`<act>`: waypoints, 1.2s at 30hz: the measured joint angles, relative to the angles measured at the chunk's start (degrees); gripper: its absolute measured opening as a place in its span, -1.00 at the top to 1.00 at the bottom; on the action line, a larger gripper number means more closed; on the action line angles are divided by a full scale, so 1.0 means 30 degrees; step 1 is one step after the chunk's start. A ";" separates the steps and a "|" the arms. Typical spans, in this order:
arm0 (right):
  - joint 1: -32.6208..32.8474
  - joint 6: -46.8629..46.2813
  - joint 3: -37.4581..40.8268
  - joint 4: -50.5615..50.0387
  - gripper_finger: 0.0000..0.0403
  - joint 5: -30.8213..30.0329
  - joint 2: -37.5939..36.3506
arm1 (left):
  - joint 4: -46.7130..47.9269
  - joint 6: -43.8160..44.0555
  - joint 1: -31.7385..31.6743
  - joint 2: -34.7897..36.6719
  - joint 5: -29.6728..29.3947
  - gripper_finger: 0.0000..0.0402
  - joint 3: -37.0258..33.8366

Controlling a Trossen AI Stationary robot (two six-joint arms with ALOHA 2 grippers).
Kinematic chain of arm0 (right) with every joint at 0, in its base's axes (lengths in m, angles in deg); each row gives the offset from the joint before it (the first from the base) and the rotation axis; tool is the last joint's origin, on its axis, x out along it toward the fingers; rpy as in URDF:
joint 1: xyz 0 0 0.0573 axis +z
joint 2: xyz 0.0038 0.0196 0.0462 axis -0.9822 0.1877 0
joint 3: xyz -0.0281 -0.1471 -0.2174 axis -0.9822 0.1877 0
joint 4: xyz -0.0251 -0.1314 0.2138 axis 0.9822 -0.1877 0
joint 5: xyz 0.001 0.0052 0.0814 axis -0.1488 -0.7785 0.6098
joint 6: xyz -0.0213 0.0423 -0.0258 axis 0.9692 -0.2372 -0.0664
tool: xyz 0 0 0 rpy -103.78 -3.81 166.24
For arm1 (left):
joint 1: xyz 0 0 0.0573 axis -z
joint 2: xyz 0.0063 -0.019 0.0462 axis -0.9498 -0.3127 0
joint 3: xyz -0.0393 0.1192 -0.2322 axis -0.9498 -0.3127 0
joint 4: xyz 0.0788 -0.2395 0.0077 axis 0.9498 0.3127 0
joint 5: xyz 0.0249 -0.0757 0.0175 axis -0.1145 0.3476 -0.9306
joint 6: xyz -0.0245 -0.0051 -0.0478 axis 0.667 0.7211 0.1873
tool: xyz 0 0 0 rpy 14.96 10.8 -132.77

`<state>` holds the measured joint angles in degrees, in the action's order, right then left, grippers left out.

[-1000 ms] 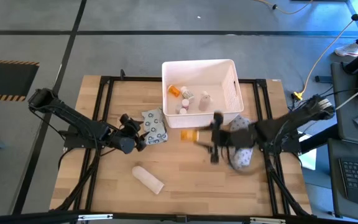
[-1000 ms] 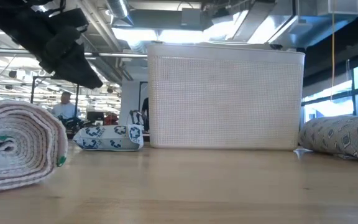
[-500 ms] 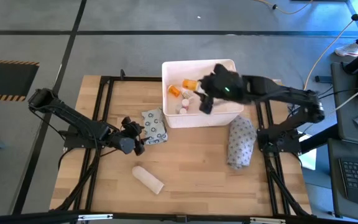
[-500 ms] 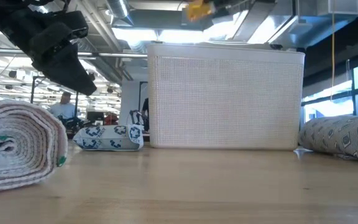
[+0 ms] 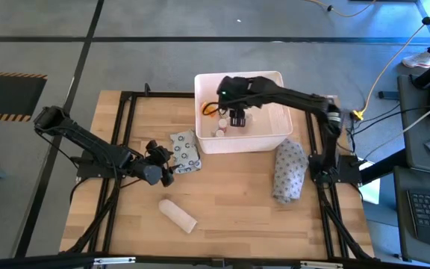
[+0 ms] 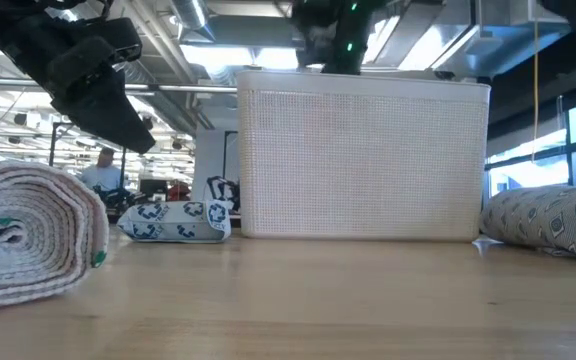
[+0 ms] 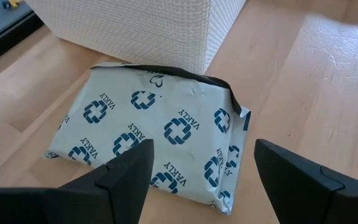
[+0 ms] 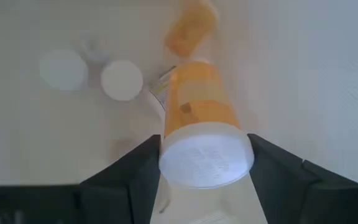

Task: Pick & place medical supplies in basket/bin
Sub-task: Put the orange pill bottle into the white bin

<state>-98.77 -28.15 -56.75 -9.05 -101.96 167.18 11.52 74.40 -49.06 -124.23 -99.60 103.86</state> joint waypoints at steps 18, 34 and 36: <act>-0.0272 1.4454 -0.0165 -0.0608 -0.07 -0.4564 0.4265 | -0.0022 0.0714 0.0001 -0.0002 0.0051 -0.35 0.0000; -0.0122 1.5091 -0.0165 0.0889 -0.07 -0.4892 0.5180 | -0.0066 0.0706 0.0000 -0.0003 0.0022 -0.34 0.0000; -0.0117 1.4489 -0.0165 0.1314 -0.07 -0.4902 0.5180 | -0.0066 0.0698 0.0000 0.0002 0.0009 -0.35 0.0000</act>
<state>-99.12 15.32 -57.24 -5.10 -116.66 182.72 11.32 76.49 -49.06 -124.22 -99.57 103.86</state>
